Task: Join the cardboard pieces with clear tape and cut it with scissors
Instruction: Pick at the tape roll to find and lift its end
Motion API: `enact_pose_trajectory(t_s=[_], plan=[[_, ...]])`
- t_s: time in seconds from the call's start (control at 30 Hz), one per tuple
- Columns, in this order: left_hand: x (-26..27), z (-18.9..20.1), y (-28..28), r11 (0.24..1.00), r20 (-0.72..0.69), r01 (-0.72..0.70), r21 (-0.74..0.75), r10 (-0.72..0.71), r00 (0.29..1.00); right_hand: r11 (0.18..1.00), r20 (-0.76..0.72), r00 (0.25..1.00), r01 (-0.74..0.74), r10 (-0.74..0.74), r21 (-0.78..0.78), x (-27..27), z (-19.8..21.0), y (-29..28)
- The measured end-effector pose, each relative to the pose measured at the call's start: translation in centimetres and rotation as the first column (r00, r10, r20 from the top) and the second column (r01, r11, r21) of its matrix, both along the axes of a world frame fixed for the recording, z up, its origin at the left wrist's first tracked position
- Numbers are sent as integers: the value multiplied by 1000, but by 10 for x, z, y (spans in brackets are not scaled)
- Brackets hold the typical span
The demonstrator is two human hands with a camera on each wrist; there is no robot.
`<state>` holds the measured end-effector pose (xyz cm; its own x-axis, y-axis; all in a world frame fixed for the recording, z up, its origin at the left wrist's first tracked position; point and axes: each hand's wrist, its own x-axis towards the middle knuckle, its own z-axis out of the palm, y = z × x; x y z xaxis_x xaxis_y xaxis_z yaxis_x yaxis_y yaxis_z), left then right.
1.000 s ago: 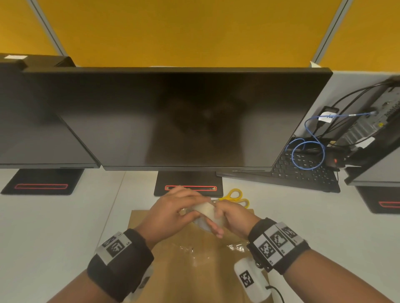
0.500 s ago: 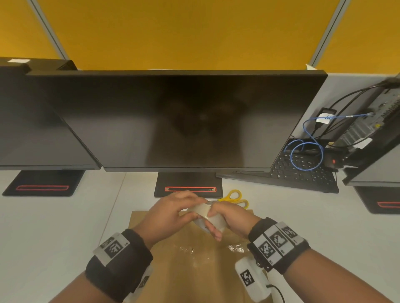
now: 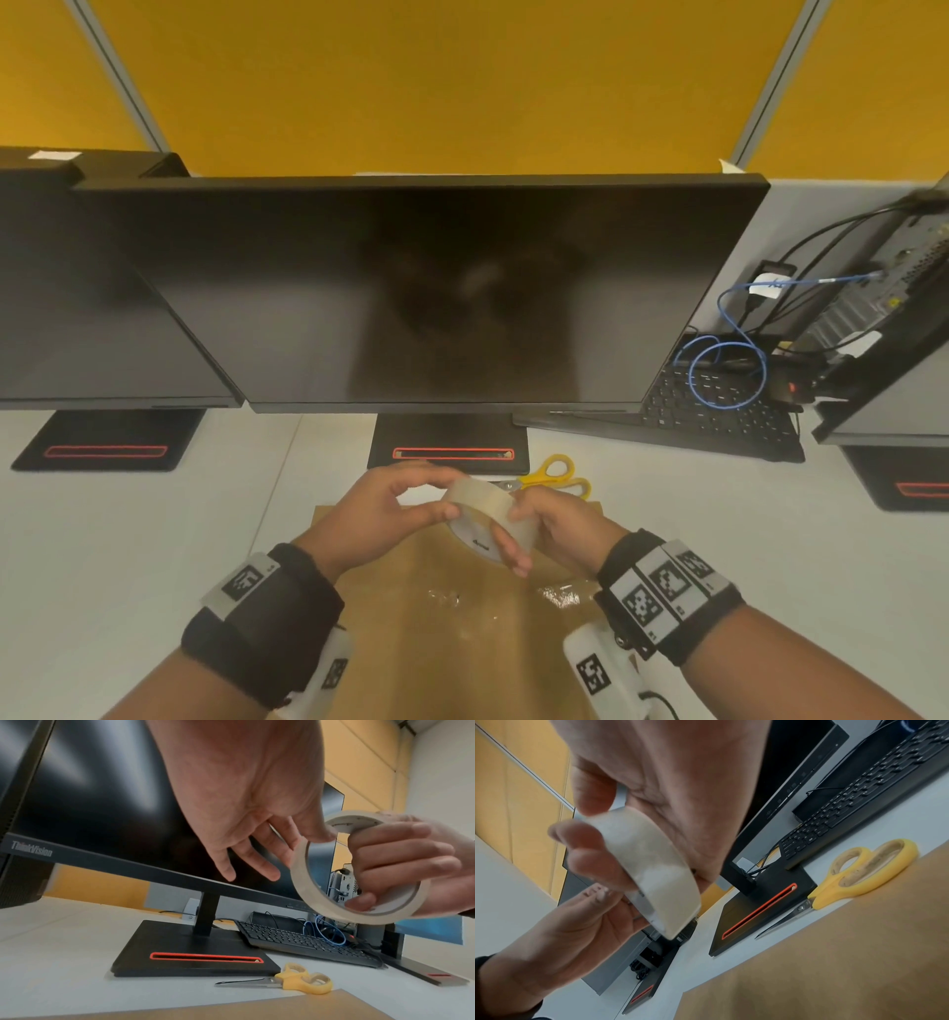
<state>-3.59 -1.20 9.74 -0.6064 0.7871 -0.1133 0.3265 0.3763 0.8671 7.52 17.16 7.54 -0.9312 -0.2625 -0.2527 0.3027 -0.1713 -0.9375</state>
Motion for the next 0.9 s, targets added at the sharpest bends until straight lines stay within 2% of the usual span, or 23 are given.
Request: enact_pose_trajectory(t_s=[0.1, 0.17, 0.23, 0.3, 0.43, 0.6, 0.7, 0.8, 0.9], plan=[[2, 3, 2, 999, -78, 49, 11, -48, 996, 992, 35, 999, 10, -15, 128, -1, 4, 1], [3, 4, 4, 991, -193, 127, -45, -133, 972, 976, 60, 996, 49, -63, 214, -3, 5, 2], [4, 4, 6, 986, -260, 150, -75, -165, 951, 967, 73, 990, 100, -120, 233, -4, 4, 1], [4, 5, 7, 993, -186, 111, -40, -116, 976, 978, 70, 987, 134, -147, 162, -5, 3, -2], [3, -2, 4, 994, 25, 84, -75, -82, 996, 998, -3, 998, 61, -61, 13, -5, 1, -3], [0, -9, 1, 1000, 48, 2, -28, 0, 999, 997, -28, 999, 40, -38, 59, -6, -1, -1], [2, -4, 3, 999, -15, 27, -21, -27, 1000, 993, 6, 1000, 14, -15, 121, -5, 4, 0], [2, 0, 5, 991, -144, 105, -82, -116, 983, 971, 69, 997, 3, -20, 241, -4, 12, -3], [3, 2, 6, 973, -268, 160, -168, -202, 942, 953, 89, 989, 91, -121, 291, -5, 15, -5]])
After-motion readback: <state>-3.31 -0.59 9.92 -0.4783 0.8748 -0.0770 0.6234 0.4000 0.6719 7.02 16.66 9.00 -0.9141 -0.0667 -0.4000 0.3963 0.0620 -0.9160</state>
